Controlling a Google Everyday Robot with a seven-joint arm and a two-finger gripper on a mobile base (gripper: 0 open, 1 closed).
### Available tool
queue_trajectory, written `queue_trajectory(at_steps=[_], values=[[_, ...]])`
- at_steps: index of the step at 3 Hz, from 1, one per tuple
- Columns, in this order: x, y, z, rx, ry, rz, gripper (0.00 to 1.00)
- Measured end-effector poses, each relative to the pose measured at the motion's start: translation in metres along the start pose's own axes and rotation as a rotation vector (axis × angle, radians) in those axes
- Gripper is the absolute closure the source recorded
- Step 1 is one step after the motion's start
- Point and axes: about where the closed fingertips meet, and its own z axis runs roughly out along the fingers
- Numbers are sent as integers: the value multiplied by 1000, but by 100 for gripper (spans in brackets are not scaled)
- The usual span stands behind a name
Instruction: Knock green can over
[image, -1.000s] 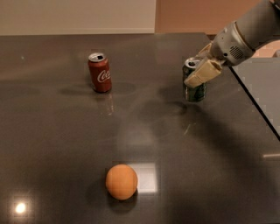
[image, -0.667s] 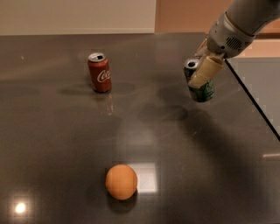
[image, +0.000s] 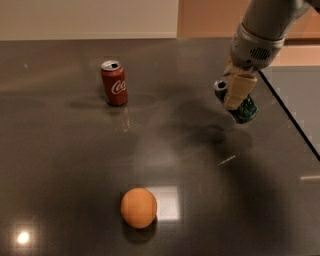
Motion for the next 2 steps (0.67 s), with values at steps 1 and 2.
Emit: queue_trajectory(at_steps=[1,2], values=[[-2,7,14,-23,37,-34,82],[-9,14,28,-54,59,-74,59]])
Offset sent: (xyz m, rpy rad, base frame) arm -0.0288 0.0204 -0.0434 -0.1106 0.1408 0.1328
